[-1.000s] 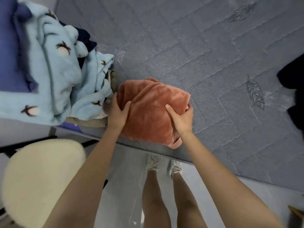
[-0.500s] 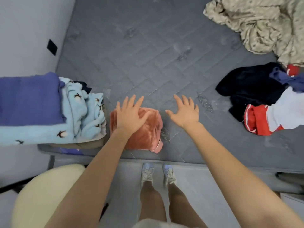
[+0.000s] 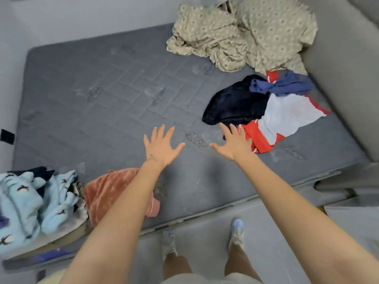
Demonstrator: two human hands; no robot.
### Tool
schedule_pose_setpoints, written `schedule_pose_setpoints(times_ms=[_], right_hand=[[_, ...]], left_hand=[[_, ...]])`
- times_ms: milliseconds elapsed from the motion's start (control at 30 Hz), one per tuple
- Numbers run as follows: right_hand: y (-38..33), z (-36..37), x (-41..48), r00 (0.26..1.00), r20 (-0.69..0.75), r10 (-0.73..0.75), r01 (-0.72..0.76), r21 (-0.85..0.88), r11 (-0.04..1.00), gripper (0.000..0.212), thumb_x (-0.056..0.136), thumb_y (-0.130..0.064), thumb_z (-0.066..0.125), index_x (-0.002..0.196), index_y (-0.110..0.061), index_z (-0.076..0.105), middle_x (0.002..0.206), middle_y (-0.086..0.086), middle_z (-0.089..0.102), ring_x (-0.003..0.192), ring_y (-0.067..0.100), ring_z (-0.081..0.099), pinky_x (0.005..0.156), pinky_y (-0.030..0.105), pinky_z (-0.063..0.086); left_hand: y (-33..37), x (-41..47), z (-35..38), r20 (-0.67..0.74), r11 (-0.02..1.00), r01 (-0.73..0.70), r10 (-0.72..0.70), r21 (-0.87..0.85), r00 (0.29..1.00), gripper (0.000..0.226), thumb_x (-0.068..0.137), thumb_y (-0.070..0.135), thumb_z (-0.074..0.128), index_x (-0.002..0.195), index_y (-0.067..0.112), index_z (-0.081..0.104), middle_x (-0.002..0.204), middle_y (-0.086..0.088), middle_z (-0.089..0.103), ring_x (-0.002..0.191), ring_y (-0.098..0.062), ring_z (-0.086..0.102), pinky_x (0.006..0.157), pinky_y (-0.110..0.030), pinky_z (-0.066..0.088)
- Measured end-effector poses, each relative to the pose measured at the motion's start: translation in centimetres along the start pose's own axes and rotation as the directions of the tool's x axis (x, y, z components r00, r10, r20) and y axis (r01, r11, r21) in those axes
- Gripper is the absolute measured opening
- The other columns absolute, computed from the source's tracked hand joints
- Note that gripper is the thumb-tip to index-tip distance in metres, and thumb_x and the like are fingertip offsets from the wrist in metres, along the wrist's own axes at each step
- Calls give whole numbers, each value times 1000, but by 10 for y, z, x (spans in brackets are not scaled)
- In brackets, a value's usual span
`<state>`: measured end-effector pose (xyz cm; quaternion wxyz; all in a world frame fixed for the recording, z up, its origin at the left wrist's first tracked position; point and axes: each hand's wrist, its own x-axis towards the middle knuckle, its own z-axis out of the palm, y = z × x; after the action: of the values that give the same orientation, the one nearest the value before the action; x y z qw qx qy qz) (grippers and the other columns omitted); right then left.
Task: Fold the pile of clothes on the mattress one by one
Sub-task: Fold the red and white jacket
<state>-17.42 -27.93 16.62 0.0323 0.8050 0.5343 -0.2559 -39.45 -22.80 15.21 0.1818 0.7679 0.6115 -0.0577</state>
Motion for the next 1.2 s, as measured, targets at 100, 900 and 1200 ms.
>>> schedule_pose_setpoints(times_ms=[100,900,1200], right_hand=[[64,-25,7,1000,-20,-11,10,-15,1000,80,90,-61,48,153,-35,7,162,0,3,149,30,-2,116,54,12],[319,-83,82,993,-39,114,-115,-16,993,82,88,-56,54,153,-33,9,161,4,8,148,31,2,117,53,12],[392,-90,144,993,54,104,-100,-61,993,90,87,-64,52,154,-33,1,162,4,3,148,31,-1,118,53,10]], left_hand=[[70,10,7,-2,1000,-16,16,-1,1000,71,93,64,37,153,33,16,162,0,8,149,-22,1,118,-52,3],[296,99,86,114,998,-52,55,-32,992,75,92,65,39,154,32,12,162,0,6,149,-22,-5,117,-50,-7],[368,150,134,201,988,65,-36,-140,979,78,91,61,45,154,30,10,162,-3,9,149,-22,1,118,-49,-1]])
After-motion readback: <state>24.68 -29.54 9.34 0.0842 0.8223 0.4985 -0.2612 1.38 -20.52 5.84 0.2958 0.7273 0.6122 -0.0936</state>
